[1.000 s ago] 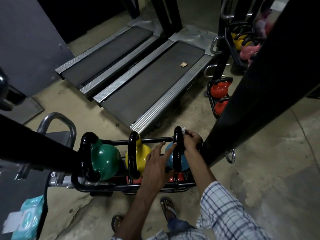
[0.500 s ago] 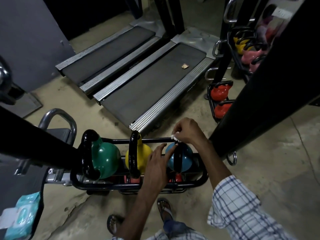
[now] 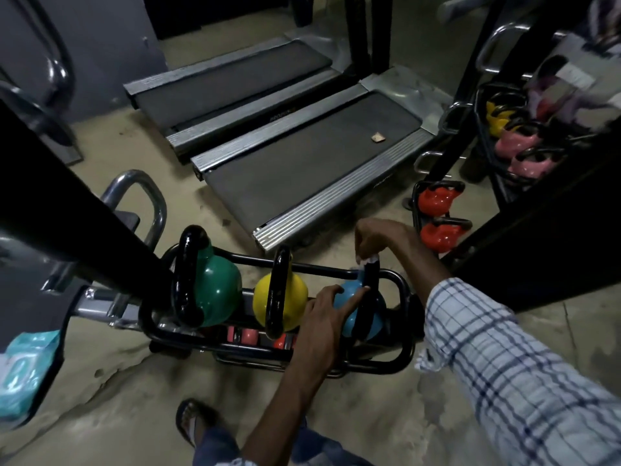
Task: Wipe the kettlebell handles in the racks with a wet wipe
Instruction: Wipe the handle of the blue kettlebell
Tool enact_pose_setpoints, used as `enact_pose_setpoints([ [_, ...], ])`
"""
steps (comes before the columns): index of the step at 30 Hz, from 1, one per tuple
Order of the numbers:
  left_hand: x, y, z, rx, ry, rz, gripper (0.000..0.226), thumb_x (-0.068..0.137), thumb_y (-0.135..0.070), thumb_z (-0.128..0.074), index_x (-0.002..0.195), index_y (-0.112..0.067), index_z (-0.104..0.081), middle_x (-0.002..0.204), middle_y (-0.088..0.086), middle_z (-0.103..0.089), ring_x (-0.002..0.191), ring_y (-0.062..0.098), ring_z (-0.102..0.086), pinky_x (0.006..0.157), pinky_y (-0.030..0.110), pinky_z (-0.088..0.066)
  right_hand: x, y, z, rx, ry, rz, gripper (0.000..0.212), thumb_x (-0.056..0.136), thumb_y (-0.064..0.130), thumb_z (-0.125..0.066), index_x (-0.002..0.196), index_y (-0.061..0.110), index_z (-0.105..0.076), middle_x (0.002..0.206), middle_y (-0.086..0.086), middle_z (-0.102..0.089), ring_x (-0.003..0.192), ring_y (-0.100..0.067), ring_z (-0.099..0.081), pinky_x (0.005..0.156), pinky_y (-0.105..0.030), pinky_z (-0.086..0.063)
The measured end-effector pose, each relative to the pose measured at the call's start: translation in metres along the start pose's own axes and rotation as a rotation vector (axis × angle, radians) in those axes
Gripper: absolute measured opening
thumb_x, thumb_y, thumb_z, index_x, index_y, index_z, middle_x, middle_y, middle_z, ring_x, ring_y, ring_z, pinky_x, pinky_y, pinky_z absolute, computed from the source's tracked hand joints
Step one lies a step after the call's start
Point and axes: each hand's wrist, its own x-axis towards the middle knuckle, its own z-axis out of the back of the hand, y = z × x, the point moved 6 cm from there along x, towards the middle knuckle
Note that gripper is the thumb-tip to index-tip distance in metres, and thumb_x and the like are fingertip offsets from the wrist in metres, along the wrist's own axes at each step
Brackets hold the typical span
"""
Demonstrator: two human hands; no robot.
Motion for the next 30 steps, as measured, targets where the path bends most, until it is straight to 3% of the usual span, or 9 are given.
enact_pose_setpoints([
  [2, 0.002, 0.002, -0.001, -0.010, 0.017, 0.016, 0.105, 0.076, -0.037, -0.081, 0.154, -0.052, -0.013, 0.155, 0.010, -0.032, 0.130, 0.030, -0.045, 0.102, 0.036, -0.042, -0.017, 0.017, 0.003, -0.114, 0.040, -0.015, 0.016, 0.079, 0.016, -0.075, 0.067, 0.008, -0.069, 0.065, 0.000, -0.070, 0.056, -0.015, -0.063, 0.054, -0.022, -0.049],
  [4, 0.003, 0.002, -0.002, -0.016, 0.023, 0.019, 0.102, 0.077, -0.038, -0.080, 0.155, -0.049, -0.016, 0.156, 0.011, -0.032, 0.134, 0.031, -0.042, 0.104, 0.036, -0.040, -0.017, 0.023, 0.004, -0.187, 0.020, -0.007, 0.020, 0.084, 0.014, -0.073, 0.067, 0.011, -0.063, 0.072, -0.004, -0.068, 0.056, -0.015, -0.059, 0.048, -0.023, -0.041],
  [8, 0.003, 0.001, 0.002, 0.002, 0.002, 0.004, 0.102, 0.076, -0.039, -0.080, 0.156, -0.046, -0.017, 0.154, 0.013, -0.034, 0.136, 0.031, -0.041, 0.105, 0.039, -0.038, -0.017, 0.029, 0.009, -0.229, -0.017, 0.008, 0.020, 0.087, 0.020, -0.075, 0.076, 0.011, -0.062, 0.095, -0.008, -0.070, 0.081, -0.024, -0.062, 0.064, -0.030, -0.045],
  [13, 0.000, 0.005, 0.002, -0.059, -0.053, 0.031, 0.105, 0.067, -0.047, -0.084, 0.155, -0.035, -0.027, 0.149, 0.008, -0.043, 0.129, 0.027, -0.049, 0.101, 0.035, -0.041, -0.036, 0.032, -0.005, -0.226, -0.169, 0.110, 0.017, 0.085, 0.007, -0.068, 0.100, 0.000, -0.070, 0.093, -0.015, -0.069, 0.098, -0.030, -0.070, 0.073, -0.033, -0.054],
  [19, -0.008, 0.015, 0.006, -0.183, -0.125, 0.138, 0.108, 0.058, -0.061, -0.085, 0.146, -0.017, -0.041, 0.142, 0.002, -0.052, 0.127, 0.018, -0.049, 0.106, 0.026, -0.032, -0.105, 0.033, -0.089, -0.098, -0.430, 0.054, 0.030, 0.088, 0.017, -0.071, 0.115, 0.006, -0.066, 0.123, -0.012, -0.048, 0.112, -0.025, -0.049, 0.088, -0.032, -0.050],
  [21, -0.008, 0.013, 0.010, -0.203, -0.137, 0.135, 0.105, 0.059, -0.051, -0.089, 0.146, -0.016, -0.041, 0.142, 0.003, -0.051, 0.127, 0.019, -0.050, 0.106, 0.029, -0.036, -0.131, 0.038, -0.121, 0.041, -0.528, 0.056, 0.034, 0.088, 0.018, -0.073, 0.121, 0.010, -0.065, 0.123, -0.008, -0.049, 0.111, -0.020, -0.051, 0.089, -0.029, -0.053],
  [24, -0.007, 0.012, 0.014, -0.190, -0.146, 0.123, 0.102, 0.061, -0.045, -0.089, 0.147, -0.019, -0.040, 0.144, 0.002, -0.049, 0.127, 0.018, -0.050, 0.103, 0.028, -0.038, -0.152, 0.036, -0.139, 0.411, -0.696, 0.123, 0.020, 0.088, 0.007, -0.072, 0.104, 0.016, -0.065, 0.102, -0.003, -0.054, 0.090, -0.016, -0.058, 0.072, -0.027, -0.053],
  [26, -0.006, 0.015, 0.015, -0.189, -0.136, 0.134, 0.105, 0.061, -0.048, -0.089, 0.149, -0.021, -0.037, 0.146, 0.000, -0.047, 0.128, 0.017, -0.048, 0.106, 0.032, -0.042, -0.149, 0.035, -0.131, 0.523, -0.699, 0.132, 0.011, 0.093, 0.013, -0.067, 0.100, 0.018, -0.060, 0.104, -0.001, -0.054, 0.090, -0.011, -0.059, 0.072, -0.027, -0.054],
  [30, -0.005, 0.016, 0.010, -0.124, -0.088, 0.116, 0.115, 0.062, -0.068, -0.081, 0.153, -0.019, -0.031, 0.152, 0.001, -0.043, 0.137, 0.017, -0.041, 0.112, 0.037, -0.040, -0.106, 0.029, -0.081, 0.258, -0.601, 0.014, 0.026, 0.092, 0.012, -0.067, 0.116, 0.003, -0.063, 0.129, -0.011, -0.047, 0.115, -0.026, -0.055, 0.089, -0.033, -0.052],
])
